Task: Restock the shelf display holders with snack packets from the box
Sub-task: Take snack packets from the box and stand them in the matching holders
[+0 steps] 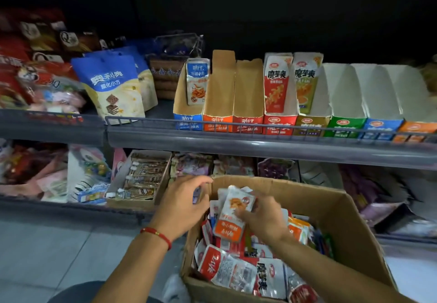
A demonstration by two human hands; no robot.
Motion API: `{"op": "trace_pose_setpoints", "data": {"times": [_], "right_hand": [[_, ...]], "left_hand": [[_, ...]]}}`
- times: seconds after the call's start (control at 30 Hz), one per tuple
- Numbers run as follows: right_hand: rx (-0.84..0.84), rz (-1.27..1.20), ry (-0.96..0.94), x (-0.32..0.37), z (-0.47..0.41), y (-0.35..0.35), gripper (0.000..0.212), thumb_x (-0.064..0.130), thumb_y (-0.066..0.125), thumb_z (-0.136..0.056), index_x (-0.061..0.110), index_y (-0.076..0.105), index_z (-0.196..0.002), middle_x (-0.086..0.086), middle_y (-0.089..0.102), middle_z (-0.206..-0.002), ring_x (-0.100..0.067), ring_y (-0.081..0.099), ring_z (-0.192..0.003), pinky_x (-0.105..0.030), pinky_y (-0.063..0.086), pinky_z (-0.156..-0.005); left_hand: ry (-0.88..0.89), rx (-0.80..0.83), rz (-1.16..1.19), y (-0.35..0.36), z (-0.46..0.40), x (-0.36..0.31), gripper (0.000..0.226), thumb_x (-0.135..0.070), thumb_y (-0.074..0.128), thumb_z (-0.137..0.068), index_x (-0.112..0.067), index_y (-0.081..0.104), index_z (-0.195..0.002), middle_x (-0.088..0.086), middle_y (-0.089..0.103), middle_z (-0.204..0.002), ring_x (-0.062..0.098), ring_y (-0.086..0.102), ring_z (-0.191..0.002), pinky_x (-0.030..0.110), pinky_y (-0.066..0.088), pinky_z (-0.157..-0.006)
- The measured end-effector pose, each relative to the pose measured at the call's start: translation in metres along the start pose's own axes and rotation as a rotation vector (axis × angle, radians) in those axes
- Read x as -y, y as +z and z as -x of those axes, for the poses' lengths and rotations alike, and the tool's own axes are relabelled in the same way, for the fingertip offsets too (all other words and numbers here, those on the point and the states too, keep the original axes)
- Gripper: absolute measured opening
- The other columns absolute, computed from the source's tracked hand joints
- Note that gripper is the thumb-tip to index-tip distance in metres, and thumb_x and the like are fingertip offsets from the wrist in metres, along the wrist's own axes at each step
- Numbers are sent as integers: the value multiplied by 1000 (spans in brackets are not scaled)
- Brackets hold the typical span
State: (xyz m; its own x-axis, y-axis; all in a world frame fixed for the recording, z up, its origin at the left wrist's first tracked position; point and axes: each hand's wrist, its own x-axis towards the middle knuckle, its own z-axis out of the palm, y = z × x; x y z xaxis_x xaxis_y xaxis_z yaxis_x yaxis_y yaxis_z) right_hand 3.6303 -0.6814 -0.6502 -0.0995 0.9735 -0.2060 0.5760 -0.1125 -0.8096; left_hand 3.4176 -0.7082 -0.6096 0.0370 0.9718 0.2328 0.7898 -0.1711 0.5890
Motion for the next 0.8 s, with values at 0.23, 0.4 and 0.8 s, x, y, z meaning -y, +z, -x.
{"op": "trace_pose_setpoints", "data": {"times": [0.23,0.4,0.8], "right_hand": [[141,-809,127,32,39,-83,20,1,66,-94,-10,64,-110,-25,76,-95,-30,77,-75,-31,62,-61],[28,-713,176,13,34,-89,43,10,75,-90,6,55,-128,-13,78,-106,-29,77,-93,-41,64,-80],[-171,583,-524,-10,22,-94,72,64,70,-84,46,38,-147,18,53,-135,-7,52,-120,-44,40,-108]], "left_hand": [[-359,457,480,28,-1,-41,95,-66,87,-59,-39,48,-141,-13,58,-140,10,62,-121,39,52,-105],[-417,477,702,34,-3,-54,51,-9,86,-79,-22,63,-122,3,78,-109,23,74,-103,51,57,-96],[-426,338,779,21,-7,-62,50,1,79,-83,-27,63,-121,5,74,-119,20,73,-105,46,60,-93]]}}
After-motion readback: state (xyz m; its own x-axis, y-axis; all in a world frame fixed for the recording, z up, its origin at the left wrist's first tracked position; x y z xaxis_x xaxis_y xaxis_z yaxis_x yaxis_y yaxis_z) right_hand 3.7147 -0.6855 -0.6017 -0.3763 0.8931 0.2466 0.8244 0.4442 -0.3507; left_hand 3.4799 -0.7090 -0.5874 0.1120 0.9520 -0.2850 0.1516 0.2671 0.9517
